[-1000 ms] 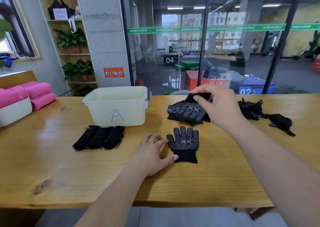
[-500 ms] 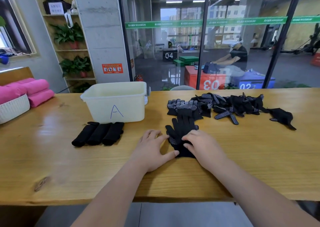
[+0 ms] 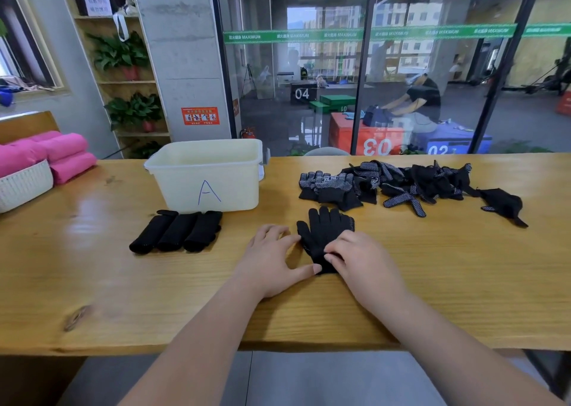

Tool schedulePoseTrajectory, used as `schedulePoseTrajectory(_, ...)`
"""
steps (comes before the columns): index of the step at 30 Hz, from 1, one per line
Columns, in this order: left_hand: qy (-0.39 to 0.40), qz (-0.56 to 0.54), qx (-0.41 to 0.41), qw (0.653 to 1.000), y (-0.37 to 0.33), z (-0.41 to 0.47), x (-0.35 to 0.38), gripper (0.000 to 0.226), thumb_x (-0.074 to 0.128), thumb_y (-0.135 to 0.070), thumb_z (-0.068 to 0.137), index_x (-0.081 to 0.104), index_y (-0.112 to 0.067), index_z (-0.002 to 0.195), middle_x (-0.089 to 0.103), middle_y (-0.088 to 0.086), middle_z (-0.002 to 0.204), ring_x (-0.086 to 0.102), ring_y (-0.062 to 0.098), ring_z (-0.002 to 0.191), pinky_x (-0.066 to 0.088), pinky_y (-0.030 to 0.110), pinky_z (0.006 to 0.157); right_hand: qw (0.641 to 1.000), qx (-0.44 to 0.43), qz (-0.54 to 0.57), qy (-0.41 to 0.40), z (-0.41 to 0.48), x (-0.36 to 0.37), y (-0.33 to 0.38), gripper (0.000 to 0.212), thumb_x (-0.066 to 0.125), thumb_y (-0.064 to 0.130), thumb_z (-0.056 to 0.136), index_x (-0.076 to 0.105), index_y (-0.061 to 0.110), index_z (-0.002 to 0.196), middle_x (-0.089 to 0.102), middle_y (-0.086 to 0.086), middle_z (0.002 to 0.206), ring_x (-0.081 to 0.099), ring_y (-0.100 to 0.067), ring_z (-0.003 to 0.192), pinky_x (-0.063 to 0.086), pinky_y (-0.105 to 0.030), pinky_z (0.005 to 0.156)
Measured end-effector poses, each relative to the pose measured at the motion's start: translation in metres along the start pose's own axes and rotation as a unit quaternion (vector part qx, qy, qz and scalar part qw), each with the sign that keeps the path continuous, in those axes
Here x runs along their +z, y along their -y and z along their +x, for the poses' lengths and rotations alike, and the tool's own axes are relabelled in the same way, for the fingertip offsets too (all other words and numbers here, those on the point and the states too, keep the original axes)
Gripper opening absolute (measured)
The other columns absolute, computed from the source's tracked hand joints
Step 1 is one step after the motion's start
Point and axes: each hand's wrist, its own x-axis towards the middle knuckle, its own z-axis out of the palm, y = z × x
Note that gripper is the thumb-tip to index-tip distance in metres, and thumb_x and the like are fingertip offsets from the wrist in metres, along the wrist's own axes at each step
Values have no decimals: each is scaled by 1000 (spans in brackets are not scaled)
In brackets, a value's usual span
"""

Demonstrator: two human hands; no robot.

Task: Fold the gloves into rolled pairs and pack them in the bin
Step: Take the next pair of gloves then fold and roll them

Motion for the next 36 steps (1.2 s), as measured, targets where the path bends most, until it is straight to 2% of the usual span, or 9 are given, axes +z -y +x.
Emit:
schedulePoseTrajectory(6, -5, 7, -4, 1000, 1, 0, 1, 104, 40, -103, 71, 51, -39, 153, 38, -10, 160, 17, 17, 152, 29, 48, 124, 998, -18, -44, -35, -9, 4, 2, 8, 69, 29, 100, 76, 26, 102, 62, 9, 93, 59, -17, 86, 53, -38, 73)
schedulePoseTrajectory(12, -2, 12, -7, 1000, 0, -1, 0, 105, 38, -104, 70, 49, -41, 154, 39, -10, 160, 17, 17, 153, 29, 49, 124, 993, -51, -103, -37, -13, 4, 8, 2, 73, 20, 97, 75, 21, 96, 58, 4, 88, 56, -21, 81, 49, -38, 68)
schedulePoseTrajectory(20, 2, 20, -8, 1000, -3, -2, -3, 109, 35, -105, 70, 47, -39, 155, 37, -10, 162, 14, 17, 155, 27, 49, 126, 997, -10, -79, -21, -14, -1, 11, 14, 68, 32, 98, 78, 23, 97, 60, 7, 87, 56, -16, 83, 53, -34, 70)
schedulePoseTrajectory(22, -3, 18, -8, 1000, -3, -3, -3, 107, 38, -104, 70, 46, -39, 155, 37, -10, 161, 15, 17, 155, 27, 49, 126, 999, 6, -43, -20, -14, -4, 11, 21, 62, 36, 102, 79, 24, 103, 59, 9, 94, 56, -13, 89, 53, -32, 75)
schedulePoseTrajectory(24, -7, 13, -7, 1000, -3, -3, -3, 105, 41, -103, 71, 46, -40, 154, 37, -10, 161, 14, 17, 155, 27, 48, 126, 999, 35, 12, -9, -8, -8, 11, 28, 55, 39, 106, 76, 25, 117, 60, 12, 112, 57, -11, 104, 53, -29, 85)
schedulePoseTrajectory(26, -6, 12, -4, 1000, -3, -2, -3, 104, 43, -102, 72, 45, -40, 155, 36, -10, 162, 13, 17, 156, 27, 48, 126, 994, 68, 62, 52, 4, -11, 7, 39, 47, 45, 109, 65, 29, 139, 54, 16, 143, 51, -9, 131, 48, -30, 106)
schedulePoseTrajectory(28, 2, 13, -2, 1000, -3, -2, -3, 103, 42, -102, 73, 45, -41, 156, 34, -11, 163, 11, 17, 156, 25, 48, 127, 980, 94, 71, 161, 19, -11, -1, 52, 41, 55, 108, 47, 36, 156, 36, 16, 165, 34, -11, 152, 37, -38, 121)
schedulePoseTrajectory(30, 9, 10, -1, 1000, -2, -2, -3, 102, 40, -103, 73, 45, -43, 155, 33, -13, 164, 9, 17, 157, 24, 48, 127, 962, 112, 21, 246, 32, -10, -8, 62, 35, 64, 107, 34, 38, 162, 23, 9, 173, 20, -17, 160, 27, -44, 126)
schedulePoseTrajectory(36, 11, 1, -10, 1000, -3, -3, -4, 99, 43, -103, 72, 46, -47, 153, 31, -14, 165, 6, 16, 158, 22, 49, 128, 945, 156, -59, 282, 43, -4, -10, 75, 20, 76, 102, 21, 38, 166, 13, -1, 176, 10, -28, 162, 16, -55, 128)
